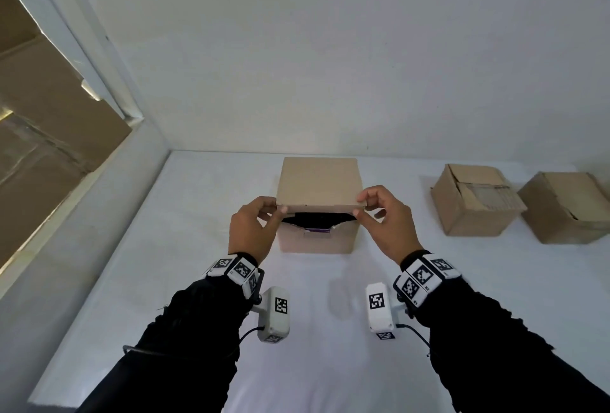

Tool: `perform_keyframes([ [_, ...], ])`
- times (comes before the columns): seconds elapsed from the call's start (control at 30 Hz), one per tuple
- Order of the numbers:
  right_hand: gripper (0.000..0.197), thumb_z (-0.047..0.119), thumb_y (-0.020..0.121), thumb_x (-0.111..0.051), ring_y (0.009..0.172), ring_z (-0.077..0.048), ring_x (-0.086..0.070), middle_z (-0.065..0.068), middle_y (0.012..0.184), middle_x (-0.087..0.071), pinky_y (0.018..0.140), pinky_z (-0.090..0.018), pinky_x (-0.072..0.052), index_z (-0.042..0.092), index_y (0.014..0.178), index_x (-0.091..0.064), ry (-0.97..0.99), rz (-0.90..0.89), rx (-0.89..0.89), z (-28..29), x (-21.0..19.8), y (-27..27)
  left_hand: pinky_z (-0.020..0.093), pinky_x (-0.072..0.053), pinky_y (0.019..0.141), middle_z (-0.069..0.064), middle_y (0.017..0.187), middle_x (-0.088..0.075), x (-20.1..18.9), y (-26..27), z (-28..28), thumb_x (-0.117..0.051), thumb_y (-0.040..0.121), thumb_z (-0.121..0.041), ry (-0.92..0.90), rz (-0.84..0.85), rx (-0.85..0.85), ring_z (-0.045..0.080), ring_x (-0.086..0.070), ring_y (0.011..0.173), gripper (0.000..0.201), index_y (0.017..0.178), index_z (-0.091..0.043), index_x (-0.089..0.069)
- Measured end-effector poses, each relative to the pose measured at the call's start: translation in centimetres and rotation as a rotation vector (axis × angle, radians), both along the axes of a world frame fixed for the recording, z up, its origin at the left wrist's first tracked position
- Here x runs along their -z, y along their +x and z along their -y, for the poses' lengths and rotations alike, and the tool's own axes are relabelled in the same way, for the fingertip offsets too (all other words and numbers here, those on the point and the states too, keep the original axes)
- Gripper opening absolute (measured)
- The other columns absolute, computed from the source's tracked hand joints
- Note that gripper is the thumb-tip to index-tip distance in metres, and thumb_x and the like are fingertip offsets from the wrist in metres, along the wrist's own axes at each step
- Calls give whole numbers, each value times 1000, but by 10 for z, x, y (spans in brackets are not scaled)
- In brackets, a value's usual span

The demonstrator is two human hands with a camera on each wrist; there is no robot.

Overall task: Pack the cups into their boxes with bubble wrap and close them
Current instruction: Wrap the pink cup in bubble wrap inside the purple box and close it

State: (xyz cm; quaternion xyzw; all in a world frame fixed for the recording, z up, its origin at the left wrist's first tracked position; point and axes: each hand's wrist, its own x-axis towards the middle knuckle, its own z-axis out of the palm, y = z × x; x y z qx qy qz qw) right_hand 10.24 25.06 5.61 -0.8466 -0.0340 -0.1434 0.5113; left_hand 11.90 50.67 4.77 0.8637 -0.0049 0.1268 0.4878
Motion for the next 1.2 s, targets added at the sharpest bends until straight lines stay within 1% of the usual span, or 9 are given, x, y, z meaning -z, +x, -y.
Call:
perform_keyframes([
  [0.17,15,11,84,-71,80,-6,-60,10,82,-65,74,-25,-50,22,93,-65,-167,78,6,3,11,-9,30,-46,69,-11,84,-60,10,-4,-6,-72,83,-32,197,40,19,13,-54,80,6,83,-26,-71],
  [0.33,12,11,84,-70,83,-8,-58,10,86,-66,74,-24,-46,21,91,-68,-252,121,39,2,17,-10,33,-50,64,-13,85,-61,7,-4,-6,-71,83,-33,292,61,-12,9,-58,72,7,84,-28,-67],
  [0.47,13,10,84,-71,83,-9,-54,11,84,-64,71,-20,-43,22,89,-70,-314,169,69,-1,21,-10,27,-47,62,-17,86,-61,5,-6,-7,-69,84,-29,265,83,5,6,-58,75,23,100,-33,-54],
  [0.6,11,9,84,-71,82,-15,-53,5,85,-58,68,-26,-47,18,89,-73,-382,269,100,-1,28,-12,26,-47,56,-7,97,-59,10,-6,-6,-66,86,-11,468,288,103,16,-58,82,19,96,-27,-71],
  [0.73,13,15,86,-68,81,-17,-54,2,87,-53,66,-31,-49,18,98,-73,-416,325,101,0,34,-17,21,-40,56,-8,98,-59,14,-10,-8,-71,85,-20,537,331,121,15,-58,83,11,93,-28,-72],
  [0.83,21,28,81,-71,84,-20,-50,1,94,-55,70,-37,-43,21,100,-70,-575,370,56,-8,35,-19,22,-41,55,-9,98,-59,17,-10,-9,-77,80,-27,530,339,123,14,-53,84,14,93,-29,-73],
  [0.93,23,40,75,-74,93,-21,-48,5,101,-55,80,-39,-37,30,95,-69,-702,355,21,-25,37,-20,21,-40,64,-6,98,-61,20,-8,-7,-80,76,-29,556,388,138,15,-48,85,17,91,-25,-74],
  [1.03,12,44,77,-73,102,-21,-45,10,105,-56,89,-41,-28,35,84,-70,-686,319,89,-40,42,-19,25,-44,74,-4,98,-61,24,-6,-4,-78,79,-29,541,433,167,17,-48,86,13,90,-25,-73],
  [1.2,18,34,83,-72,99,-18,-50,15,96,-59,89,-40,-24,35,95,-59,-610,325,195,-48,39,-15,28,-45,77,-5,95,-61,25,-6,1,-72,84,-35,516,451,170,18,-48,85,8,85,-26,-73],
])
